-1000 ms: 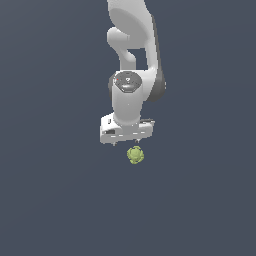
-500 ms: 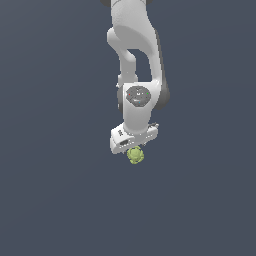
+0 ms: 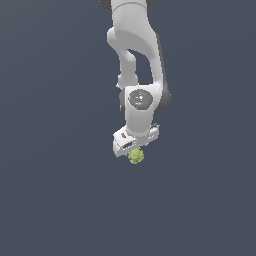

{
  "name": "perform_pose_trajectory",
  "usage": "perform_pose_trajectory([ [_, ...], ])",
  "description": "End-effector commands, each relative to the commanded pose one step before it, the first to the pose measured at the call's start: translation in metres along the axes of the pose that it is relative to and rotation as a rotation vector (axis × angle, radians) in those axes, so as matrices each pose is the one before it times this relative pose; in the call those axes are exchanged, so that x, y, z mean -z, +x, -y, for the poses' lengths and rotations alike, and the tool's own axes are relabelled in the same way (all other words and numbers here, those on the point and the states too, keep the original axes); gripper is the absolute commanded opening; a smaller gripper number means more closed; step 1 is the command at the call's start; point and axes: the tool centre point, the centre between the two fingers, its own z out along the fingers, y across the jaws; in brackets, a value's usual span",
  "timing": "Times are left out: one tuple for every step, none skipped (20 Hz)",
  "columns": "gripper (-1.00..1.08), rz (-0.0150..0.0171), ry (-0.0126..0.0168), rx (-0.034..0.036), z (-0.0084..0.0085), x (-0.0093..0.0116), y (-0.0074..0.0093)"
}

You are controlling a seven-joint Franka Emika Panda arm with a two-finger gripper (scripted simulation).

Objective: Pick up the object and move it to a goal position.

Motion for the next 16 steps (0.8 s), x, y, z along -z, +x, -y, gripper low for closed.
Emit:
perform_pose_trajectory([
  [1.0, 0.00016, 0.00002, -0.00011, -0.00021, -0.00297, -0.00021],
  [1.0, -0.00011, 0.00002, 0.00068, 0.00027, -0.00267, 0.00005],
  [1.0, 0.0, 0.0, 0.0, -0.00014, -0.0035, -0.00016],
  [1.0, -0.00016, 0.00004, 0.00096, 0.00038, -0.00418, 0.00003],
  [1.0, -0.00008, 0.00002, 0.00048, 0.00008, -0.00496, -0.00014],
  [1.0, -0.00014, 0.00004, 0.00083, 0.00026, -0.00564, -0.0001],
  [1.0, -0.00011, 0.00004, 0.00068, 0.00016, -0.00597, -0.00015],
  [1.0, -0.00008, 0.00002, 0.00048, 0.00006, -0.00525, -0.00014],
  [1.0, -0.00012, 0.00003, 0.00068, 0.00019, -0.00443, 0.0],
  [1.0, 0.0, 0.0, 0.0, -0.0002, -0.00369, -0.00006],
  [1.0, -0.00013, 0.0, 0.00068, 0.00019, -0.00282, 0.00023],
  [1.0, 0.0, 0.0, 0.0, -0.0002, -0.00208, 0.00018],
  [1.0, 0.0, 0.0, 0.0, -0.00019, -0.00129, 0.00029],
  [1.0, 0.0, 0.0, 0.0, -0.00016, -0.00058, 0.00031],
  [1.0, 0.0, 0.0, 0.0, -0.00007, -0.00012, 0.00015],
  [-1.0, 0.0, 0.0, 0.0, 0.0, 0.0, 0.0],
])
